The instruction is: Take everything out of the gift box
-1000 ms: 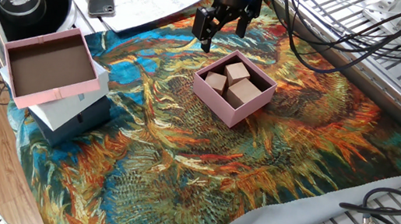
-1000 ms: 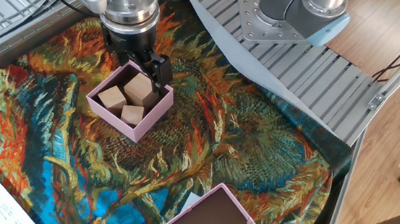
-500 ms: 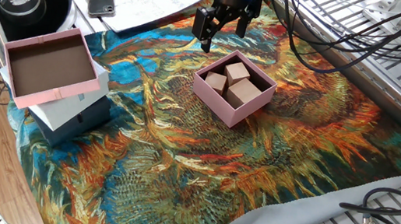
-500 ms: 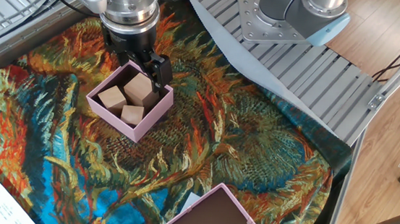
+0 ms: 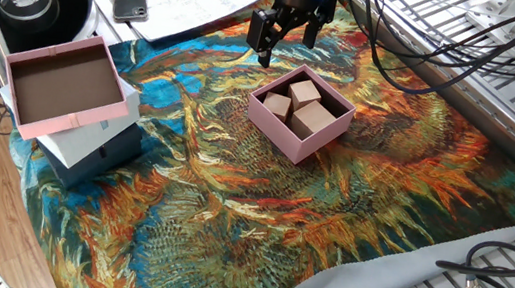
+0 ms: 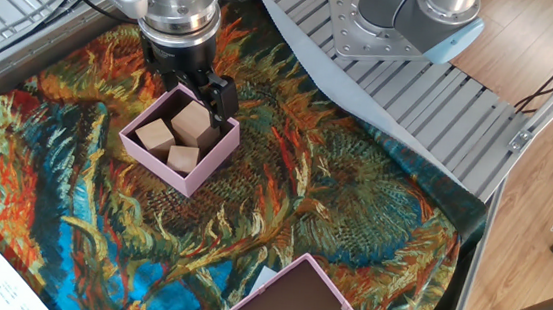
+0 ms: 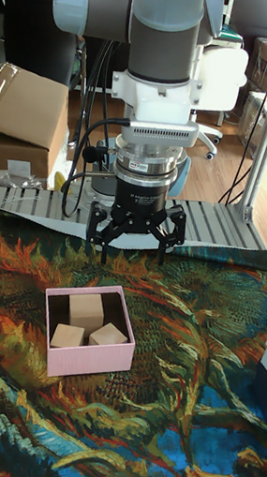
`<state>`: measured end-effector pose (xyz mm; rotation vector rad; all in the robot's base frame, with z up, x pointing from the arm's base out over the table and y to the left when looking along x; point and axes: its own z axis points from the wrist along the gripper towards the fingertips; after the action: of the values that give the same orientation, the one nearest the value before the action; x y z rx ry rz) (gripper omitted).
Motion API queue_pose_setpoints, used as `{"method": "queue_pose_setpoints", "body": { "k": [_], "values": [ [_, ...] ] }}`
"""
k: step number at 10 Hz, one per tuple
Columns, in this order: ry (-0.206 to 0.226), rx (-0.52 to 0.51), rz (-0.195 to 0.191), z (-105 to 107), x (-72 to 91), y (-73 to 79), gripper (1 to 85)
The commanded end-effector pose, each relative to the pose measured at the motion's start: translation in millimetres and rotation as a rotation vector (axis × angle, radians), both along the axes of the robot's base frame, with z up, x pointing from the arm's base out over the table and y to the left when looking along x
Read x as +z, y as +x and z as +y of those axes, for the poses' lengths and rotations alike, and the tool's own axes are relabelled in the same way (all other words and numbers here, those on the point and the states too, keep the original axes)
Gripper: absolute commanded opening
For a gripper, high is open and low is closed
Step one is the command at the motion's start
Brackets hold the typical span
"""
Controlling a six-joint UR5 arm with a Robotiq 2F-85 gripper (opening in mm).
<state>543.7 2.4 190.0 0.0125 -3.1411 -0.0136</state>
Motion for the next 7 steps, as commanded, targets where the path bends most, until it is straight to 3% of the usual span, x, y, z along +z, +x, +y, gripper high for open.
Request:
{"method": "queue_pose_setpoints", "body": {
  "k": [1, 4, 5, 7],
  "values": [
    [-0.048, -0.065, -0.234, -12.1, 7.2, 59.7, 2.3],
    [-0.067, -0.058, -0.243, -12.4, 5.4, 61.0, 2.3],
    [-0.089, -0.023, -0.225, -18.3, 5.3, 56.9, 2.3],
    [-0.08, 0.015, -0.216, -18.3, 3.0, 52.1, 2.3]
  ]
}}
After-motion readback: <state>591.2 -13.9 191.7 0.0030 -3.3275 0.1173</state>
